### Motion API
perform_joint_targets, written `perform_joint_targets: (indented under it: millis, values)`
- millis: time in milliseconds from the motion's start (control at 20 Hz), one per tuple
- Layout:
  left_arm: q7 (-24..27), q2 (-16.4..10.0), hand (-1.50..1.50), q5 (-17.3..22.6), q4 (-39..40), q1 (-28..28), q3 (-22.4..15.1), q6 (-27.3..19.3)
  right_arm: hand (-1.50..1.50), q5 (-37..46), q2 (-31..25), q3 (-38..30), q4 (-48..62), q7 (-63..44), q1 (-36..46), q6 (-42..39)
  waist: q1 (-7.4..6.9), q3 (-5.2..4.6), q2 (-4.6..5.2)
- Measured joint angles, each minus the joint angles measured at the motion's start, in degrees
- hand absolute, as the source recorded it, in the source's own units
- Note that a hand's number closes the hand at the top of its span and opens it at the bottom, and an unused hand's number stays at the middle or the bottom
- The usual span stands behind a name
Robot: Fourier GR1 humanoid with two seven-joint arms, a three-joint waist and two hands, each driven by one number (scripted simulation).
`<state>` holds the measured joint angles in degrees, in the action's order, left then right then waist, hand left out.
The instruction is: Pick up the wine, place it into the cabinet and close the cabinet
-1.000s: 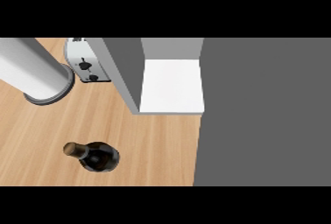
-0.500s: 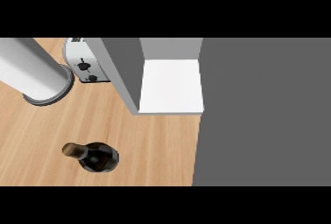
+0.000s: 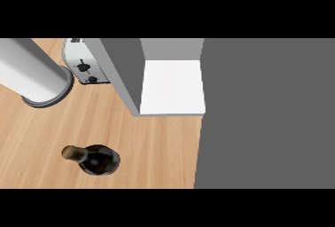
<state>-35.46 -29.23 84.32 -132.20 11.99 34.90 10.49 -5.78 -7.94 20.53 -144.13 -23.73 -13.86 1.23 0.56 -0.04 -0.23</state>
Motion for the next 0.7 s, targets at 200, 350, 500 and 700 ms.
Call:
perform_joint_targets:
  millis: [200, 350, 500, 700]
  values:
    - [0.8, 2.1, -1.50, -5.9, 1.3, -0.1, -1.8, 1.5, -1.50, 0.3, 0.2, 0.4, 0.0, 0.1, 0.3, 0.6, 0.26, 0.01, 0.08]
    - [0.8, 4.1, -1.50, -9.7, 3.4, 0.5, -3.5, 4.7, -1.50, 0.4, 0.0, -1.1, 0.0, 0.0, 0.9, 0.7, 0.17, 0.00, 0.12]
    - [1.9, 6.0, -1.50, -14.9, 6.4, -0.4, -5.9, 7.7, -1.50, 0.4, -0.2, -1.0, 0.0, 0.4, 0.0, 0.4, 0.41, 0.00, 0.14]
    - [3.7, 7.8, -1.50, -22.2, 11.5, -3.9, -9.5, 9.7, -1.50, 0.4, -0.3, -1.5, 0.2, 2.2, -1.5, -0.8, 0.72, 0.03, 0.22]
